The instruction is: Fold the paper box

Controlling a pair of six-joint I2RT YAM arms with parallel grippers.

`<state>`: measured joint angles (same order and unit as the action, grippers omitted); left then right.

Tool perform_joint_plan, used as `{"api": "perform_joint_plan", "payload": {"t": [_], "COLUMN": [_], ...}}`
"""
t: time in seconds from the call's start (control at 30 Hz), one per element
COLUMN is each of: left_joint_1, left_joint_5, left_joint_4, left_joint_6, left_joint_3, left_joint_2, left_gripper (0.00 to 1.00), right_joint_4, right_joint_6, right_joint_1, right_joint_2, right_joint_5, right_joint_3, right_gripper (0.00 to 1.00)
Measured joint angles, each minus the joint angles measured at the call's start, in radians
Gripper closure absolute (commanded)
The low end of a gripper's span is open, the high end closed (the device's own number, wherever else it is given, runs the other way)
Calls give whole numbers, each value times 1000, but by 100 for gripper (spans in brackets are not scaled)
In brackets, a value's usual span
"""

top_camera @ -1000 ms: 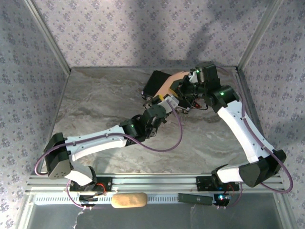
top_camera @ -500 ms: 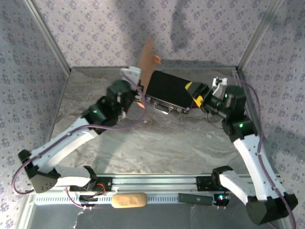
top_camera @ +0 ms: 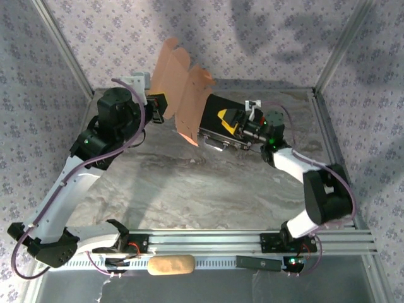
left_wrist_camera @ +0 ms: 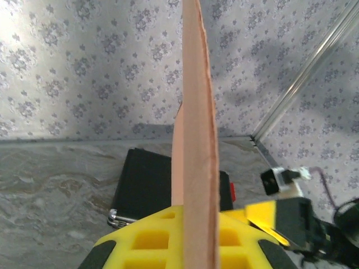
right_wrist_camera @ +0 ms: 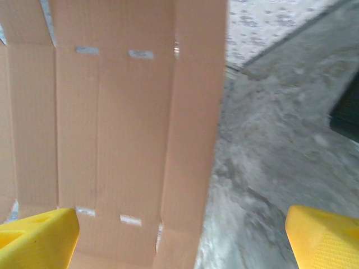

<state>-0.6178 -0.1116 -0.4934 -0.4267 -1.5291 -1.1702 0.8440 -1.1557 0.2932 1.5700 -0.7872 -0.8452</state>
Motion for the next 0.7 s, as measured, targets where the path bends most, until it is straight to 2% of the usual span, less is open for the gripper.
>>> {"api": "perform_joint_plan", "payload": {"t": [0.13, 0.33, 0.43, 0.7], "left_joint_1": [32, 50, 55, 69], "left_joint_5": [62, 115, 127, 145], "left_joint_4": [-10, -12, -12, -13], "left_joint_6": [-40, -74, -82, -91], "left_joint_3": [-7, -26, -26, -28], "left_joint_2": [-5, -11, -12, -12], "left_gripper": [100, 100, 100, 100], "right_joint_4": [159, 312, 321, 399], "right_joint_6": [-72, -175, -192, -243], "right_joint_1": [37, 73, 92, 111], "right_joint_2": [160, 309, 329, 333], "right_joint_5": [-29, -49, -51, -50], "right_joint_3": [-108, -182, -201, -205], "right_gripper": [7, 13, 15, 34]}}
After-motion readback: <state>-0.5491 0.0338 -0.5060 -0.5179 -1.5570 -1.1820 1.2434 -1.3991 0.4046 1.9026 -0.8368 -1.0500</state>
